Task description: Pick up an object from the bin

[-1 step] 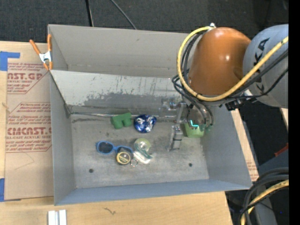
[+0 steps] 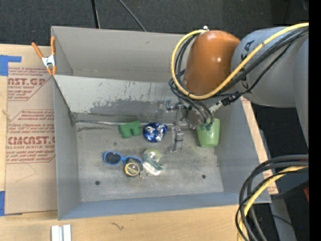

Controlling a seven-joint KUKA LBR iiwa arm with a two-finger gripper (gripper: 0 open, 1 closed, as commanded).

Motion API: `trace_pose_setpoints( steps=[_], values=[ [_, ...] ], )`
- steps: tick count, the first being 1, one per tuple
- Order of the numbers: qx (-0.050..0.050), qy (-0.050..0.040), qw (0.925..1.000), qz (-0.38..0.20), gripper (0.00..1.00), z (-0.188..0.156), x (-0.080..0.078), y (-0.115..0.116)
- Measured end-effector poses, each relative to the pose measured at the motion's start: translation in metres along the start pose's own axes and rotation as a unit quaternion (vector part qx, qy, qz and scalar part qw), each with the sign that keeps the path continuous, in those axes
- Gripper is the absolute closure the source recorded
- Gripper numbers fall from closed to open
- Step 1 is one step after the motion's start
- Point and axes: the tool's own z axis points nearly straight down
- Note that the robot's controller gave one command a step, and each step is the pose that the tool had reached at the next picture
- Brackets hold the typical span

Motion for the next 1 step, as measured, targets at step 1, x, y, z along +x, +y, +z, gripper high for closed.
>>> trace_pose_setpoints(
  steps=[1],
  values=[
    [-0.001,-0.0019,0.9966,0.082,0.00,0.0844,-0.0023,0.0133]
  ],
)
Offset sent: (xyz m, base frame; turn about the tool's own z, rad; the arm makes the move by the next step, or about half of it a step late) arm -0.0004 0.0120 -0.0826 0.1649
